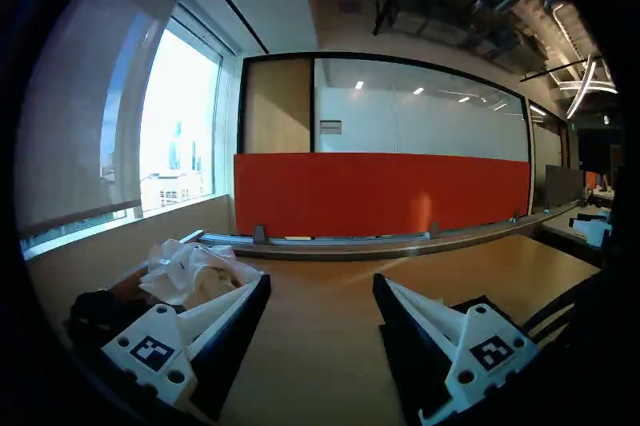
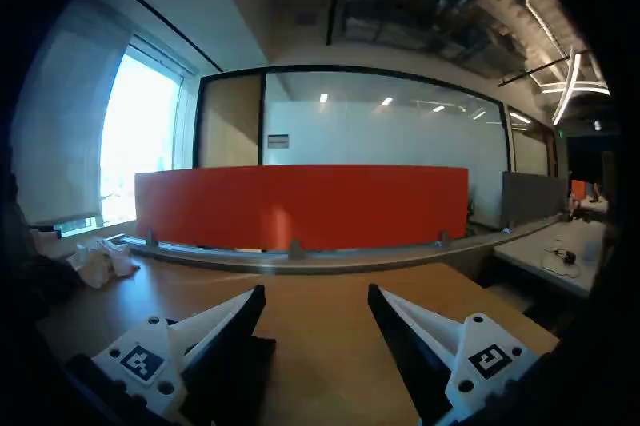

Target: Fold towel

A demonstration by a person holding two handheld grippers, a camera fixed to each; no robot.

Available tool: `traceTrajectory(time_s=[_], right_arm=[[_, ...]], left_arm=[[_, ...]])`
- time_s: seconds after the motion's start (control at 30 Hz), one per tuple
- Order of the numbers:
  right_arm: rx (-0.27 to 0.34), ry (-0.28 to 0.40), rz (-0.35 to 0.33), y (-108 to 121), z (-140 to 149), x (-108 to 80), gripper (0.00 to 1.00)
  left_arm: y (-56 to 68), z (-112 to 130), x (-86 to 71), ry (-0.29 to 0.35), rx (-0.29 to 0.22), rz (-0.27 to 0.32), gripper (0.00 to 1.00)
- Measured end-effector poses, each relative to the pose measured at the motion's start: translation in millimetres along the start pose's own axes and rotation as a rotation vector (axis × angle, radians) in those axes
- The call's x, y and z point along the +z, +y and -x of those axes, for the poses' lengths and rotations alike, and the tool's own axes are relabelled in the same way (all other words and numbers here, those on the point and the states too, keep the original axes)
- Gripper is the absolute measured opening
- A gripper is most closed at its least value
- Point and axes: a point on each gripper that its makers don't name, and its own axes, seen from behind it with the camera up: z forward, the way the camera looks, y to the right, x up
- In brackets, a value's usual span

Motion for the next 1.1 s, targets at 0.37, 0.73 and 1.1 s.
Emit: traceTrajectory(time_s=[0.37,0.73,1.1], right_arm=[[-0.017,-0.017,-0.009,-3.2,-54.9,1.5,1.00],[-0.069,-0.068,-0.077,-13.1,-72.5,-1.4,1.00],[-0.164,-0.222,-0.242,-36.3,-54.1,-17.9,1.00]], left_arm=[[4.9,-39.6,-4.1,-0.051,0.037,0.019,0.94],[28.4,-44.6,-8.6,-0.122,0.052,0.107,0.94],[52.0,-28.9,-17.5,-0.245,0.100,0.254,0.94]])
